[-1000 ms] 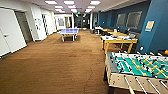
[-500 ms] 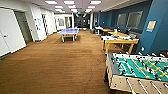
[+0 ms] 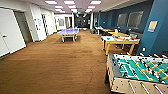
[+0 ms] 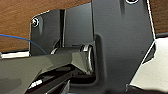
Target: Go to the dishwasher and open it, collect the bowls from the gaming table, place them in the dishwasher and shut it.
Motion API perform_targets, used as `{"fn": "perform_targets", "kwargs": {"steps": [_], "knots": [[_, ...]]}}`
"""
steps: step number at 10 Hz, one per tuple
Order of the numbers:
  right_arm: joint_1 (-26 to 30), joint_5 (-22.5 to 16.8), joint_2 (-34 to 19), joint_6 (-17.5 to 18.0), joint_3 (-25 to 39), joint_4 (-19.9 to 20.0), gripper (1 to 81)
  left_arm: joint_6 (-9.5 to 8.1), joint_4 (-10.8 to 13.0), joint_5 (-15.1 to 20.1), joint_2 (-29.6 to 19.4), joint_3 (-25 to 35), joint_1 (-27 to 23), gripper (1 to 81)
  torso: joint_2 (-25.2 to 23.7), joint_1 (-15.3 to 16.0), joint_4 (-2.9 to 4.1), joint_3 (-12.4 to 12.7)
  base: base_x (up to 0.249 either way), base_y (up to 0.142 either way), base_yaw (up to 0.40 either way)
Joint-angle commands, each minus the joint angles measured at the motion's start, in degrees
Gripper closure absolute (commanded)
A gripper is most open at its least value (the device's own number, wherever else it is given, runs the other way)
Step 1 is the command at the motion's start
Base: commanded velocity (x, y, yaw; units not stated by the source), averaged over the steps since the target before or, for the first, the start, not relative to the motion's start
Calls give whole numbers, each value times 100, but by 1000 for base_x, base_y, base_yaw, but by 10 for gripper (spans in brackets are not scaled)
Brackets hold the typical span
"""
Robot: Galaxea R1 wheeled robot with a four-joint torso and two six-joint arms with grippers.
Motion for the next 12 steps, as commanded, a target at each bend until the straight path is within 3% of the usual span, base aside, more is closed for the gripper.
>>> {"fn": "perform_targets", "kwargs": {"steps": [1, 12], "knots": [[222, -379, 79, -32, 28, -53, 10, 30, -57, 302, -71, 3, -226, 10, 0, 0, 0, 0, 93, 0, 0], [222, -371, 80, -24, 28, -36, 10, 39, -49, 302, -54, 3, -208, 10, -2, 0, 0, 0, 112, 0, 0]]}}
